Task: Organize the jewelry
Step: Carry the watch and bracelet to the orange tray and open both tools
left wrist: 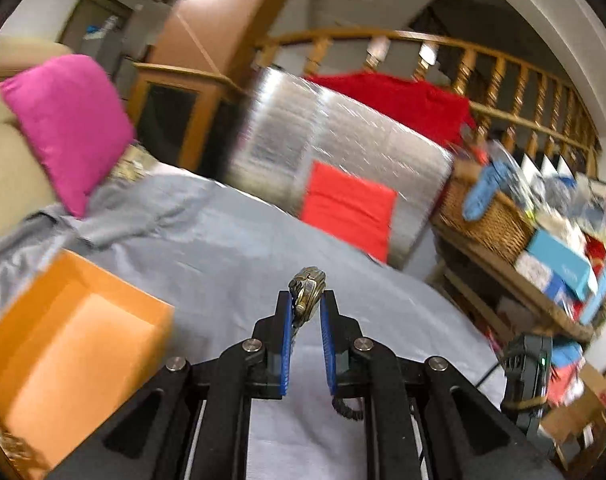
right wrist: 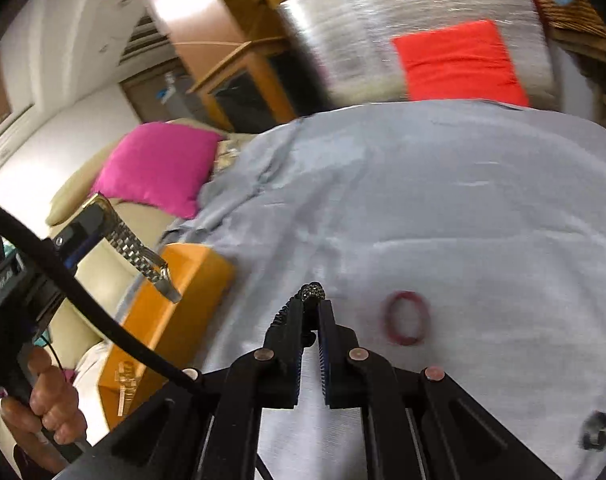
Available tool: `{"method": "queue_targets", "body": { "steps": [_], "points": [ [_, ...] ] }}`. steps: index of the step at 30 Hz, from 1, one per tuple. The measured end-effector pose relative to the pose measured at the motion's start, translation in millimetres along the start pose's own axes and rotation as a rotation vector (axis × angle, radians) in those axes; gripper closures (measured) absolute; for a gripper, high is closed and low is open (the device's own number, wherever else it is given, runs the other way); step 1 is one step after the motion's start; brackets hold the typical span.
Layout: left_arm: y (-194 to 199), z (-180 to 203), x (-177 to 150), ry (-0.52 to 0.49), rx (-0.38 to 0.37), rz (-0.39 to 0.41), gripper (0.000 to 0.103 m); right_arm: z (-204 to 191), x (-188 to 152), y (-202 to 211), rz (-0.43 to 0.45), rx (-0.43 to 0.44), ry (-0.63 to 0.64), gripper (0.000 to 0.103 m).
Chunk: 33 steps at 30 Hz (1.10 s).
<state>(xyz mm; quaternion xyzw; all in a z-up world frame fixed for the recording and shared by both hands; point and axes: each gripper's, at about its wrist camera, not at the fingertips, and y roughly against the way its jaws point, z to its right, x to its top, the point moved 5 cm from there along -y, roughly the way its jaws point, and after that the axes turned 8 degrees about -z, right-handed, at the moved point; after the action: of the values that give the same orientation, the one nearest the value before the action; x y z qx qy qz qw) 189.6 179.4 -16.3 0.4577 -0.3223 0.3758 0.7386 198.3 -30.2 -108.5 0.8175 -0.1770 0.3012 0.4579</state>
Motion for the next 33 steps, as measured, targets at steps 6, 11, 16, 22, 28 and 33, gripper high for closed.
{"method": "queue_targets", "body": {
  "steps": [6, 11, 16, 22, 28, 33],
  "points": [
    [42, -71, 12, 0.076, 0.131, 0.061, 0.089, -81, 9, -37, -0.03, 0.099, 0.109, 0.095],
    [57, -121, 8, 0.102, 0.232, 0.038, 0.089, -147, 7, -67, -0.071, 0.168, 0.216, 0.095],
    [57, -170, -8, 0.177, 0.27, -0.035, 0.089, -198, -2, -97, -0.124, 0.199, 0.323, 0.095],
    [45, -212, -31, 0.276, 0.305, -0.142, 0.089, -231, -19, -129, -0.239, 0.191, 0.473, 0.095],
    [36, -232, -45, 0.336, 0.327, -0.203, 0.089, -253, -38, -155, -0.36, 0.163, 0.63, 0.095],
    [28, -245, -57, 0.379, 0.353, -0.259, 0.089, -267, -57, -167, -0.434, 0.156, 0.714, 0.095]
  ]
}}
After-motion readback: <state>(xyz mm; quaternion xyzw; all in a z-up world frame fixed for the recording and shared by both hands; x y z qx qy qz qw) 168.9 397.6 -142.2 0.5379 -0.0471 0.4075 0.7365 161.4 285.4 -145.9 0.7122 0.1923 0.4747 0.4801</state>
